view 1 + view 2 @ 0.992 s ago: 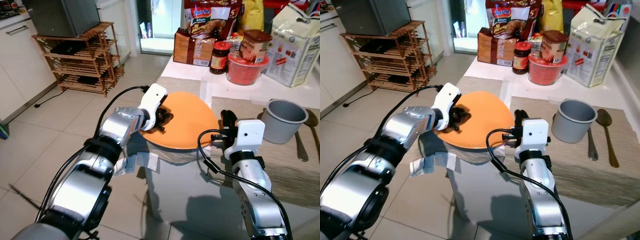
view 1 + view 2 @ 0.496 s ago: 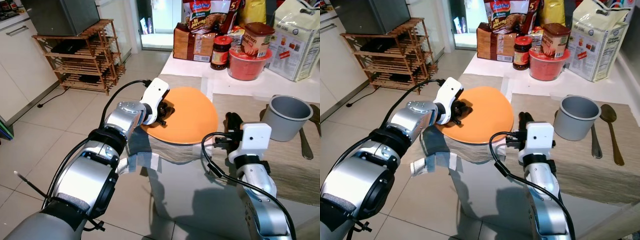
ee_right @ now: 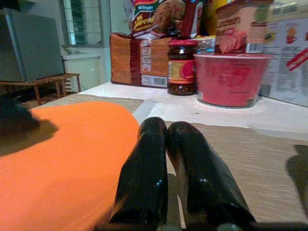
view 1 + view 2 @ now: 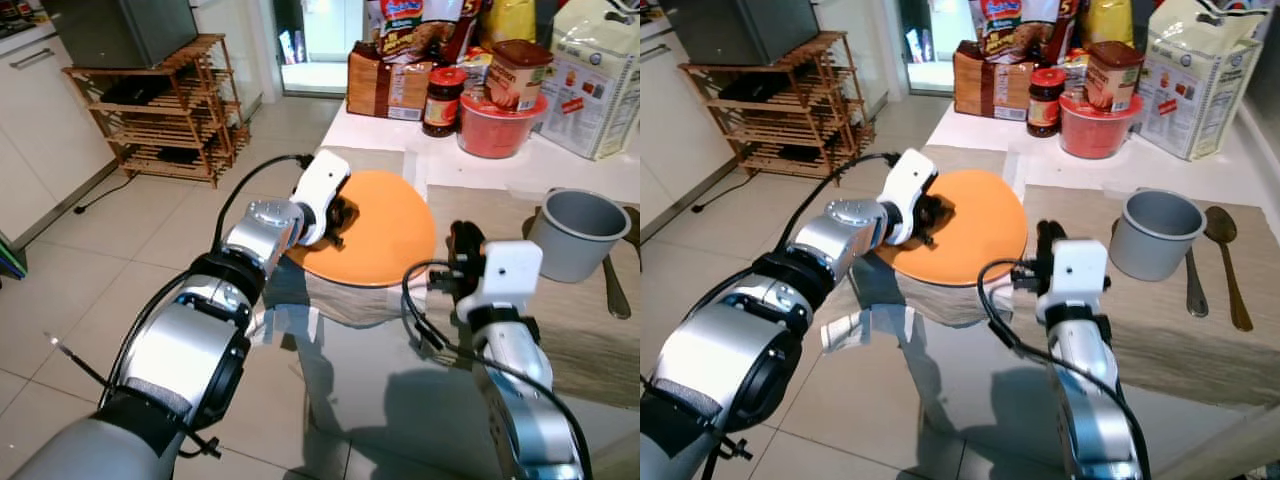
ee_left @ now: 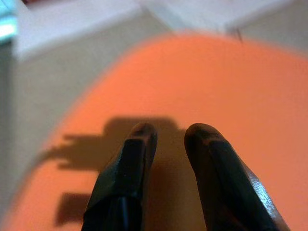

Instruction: Setting the table

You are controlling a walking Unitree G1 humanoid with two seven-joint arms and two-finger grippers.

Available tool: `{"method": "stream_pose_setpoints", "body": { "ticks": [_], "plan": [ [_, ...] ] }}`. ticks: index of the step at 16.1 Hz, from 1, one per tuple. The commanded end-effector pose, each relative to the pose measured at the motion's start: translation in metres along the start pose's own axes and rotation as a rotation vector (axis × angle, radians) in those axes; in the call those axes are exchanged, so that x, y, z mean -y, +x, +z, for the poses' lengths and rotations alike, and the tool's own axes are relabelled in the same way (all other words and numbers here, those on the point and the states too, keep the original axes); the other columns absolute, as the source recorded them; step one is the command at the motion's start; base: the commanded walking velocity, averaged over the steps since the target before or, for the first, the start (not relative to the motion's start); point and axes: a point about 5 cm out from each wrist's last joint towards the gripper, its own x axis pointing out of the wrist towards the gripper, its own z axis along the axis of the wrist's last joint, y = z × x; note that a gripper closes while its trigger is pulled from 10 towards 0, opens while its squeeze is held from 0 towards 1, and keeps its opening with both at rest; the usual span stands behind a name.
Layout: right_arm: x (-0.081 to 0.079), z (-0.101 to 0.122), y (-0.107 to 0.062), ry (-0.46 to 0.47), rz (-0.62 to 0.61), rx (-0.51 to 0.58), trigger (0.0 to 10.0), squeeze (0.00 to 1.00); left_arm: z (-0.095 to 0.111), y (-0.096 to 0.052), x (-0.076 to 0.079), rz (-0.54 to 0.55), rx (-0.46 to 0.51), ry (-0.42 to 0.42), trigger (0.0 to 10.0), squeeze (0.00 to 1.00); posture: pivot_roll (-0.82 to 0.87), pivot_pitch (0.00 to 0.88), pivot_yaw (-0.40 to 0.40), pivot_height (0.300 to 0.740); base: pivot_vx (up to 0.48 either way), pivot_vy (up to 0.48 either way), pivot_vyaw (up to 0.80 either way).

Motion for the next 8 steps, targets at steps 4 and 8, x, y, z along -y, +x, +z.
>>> {"method": "stream_pose_setpoints", "body": {
  "ticks": [4,8],
  "plan": [
    [-0.013,-0.002,0.01,0.021,0.047,0.008,10.0,0.0,0.101,-0.032,-0.035,0.094,0.339,0.005,10.0,0.0,-0.11,0.0,0.08,0.74,0.0,0.0,0.0],
    [-0.02,-0.006,0.019,0.033,0.09,0.005,10.0,0.0,0.08,-0.063,-0.072,0.195,0.336,0.029,10.0,0.0,-0.05,0.0,0.042,0.74,0.0,0.0,0.0]
  ]
}}
